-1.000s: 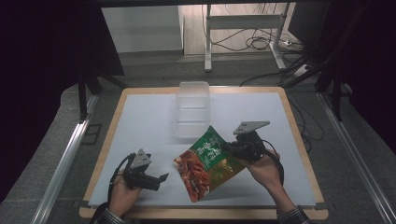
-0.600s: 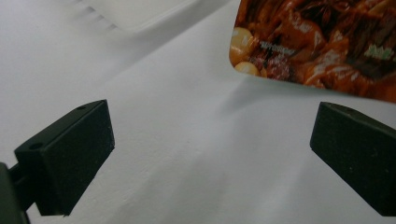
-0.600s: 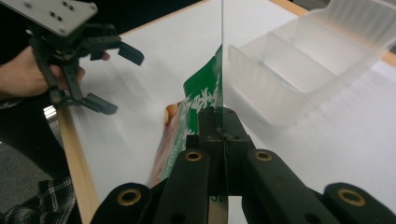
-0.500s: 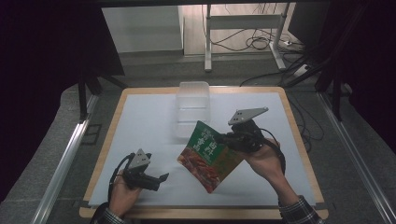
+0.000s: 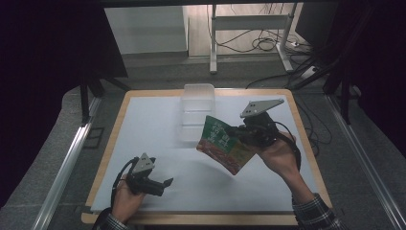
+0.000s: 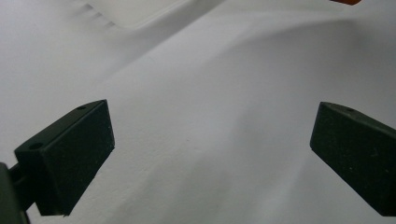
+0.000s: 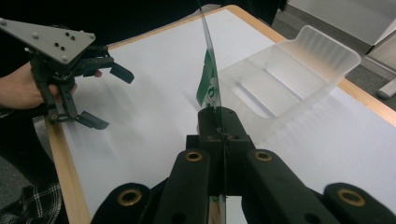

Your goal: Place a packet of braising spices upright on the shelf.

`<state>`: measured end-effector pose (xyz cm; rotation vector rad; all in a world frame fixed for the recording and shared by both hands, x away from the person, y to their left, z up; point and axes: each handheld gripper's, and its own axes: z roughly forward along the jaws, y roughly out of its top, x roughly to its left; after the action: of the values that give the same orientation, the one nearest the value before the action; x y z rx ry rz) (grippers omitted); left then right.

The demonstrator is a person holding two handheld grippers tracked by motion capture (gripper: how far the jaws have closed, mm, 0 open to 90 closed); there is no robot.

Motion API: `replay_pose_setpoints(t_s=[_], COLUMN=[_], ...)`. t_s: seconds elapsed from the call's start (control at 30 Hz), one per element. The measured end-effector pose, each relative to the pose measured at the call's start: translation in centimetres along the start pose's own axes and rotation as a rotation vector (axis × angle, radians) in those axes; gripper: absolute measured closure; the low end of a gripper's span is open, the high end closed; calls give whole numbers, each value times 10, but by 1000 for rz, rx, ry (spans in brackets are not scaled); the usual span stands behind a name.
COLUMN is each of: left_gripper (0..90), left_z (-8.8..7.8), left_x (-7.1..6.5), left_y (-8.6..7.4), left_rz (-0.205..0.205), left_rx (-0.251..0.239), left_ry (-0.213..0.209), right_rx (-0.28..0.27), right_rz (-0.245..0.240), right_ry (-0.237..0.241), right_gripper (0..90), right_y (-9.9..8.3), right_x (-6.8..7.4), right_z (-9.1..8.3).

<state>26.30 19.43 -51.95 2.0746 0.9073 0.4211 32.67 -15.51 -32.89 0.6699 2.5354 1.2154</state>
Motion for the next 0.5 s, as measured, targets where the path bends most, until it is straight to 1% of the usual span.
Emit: replay_pose_setpoints(t_s=[0.17, 0.3, 0.5], left_gripper=[0, 0, 0], left_z=[0, 0, 0], left_x=[0, 0, 0], left_y=[0, 0, 0], left_rz=[-1, -1, 1], left_rx=[-1, -3, 0], left_ry=[0, 0, 1], right_rx=[-12, -18, -17], right_rz=[-8, 0, -4], right_ry=[10, 19, 7], right_gripper=[892, 892, 892], right_y=[2, 5, 11], right_x=[-5, -8, -14], right_z=[-4, -7, -10])
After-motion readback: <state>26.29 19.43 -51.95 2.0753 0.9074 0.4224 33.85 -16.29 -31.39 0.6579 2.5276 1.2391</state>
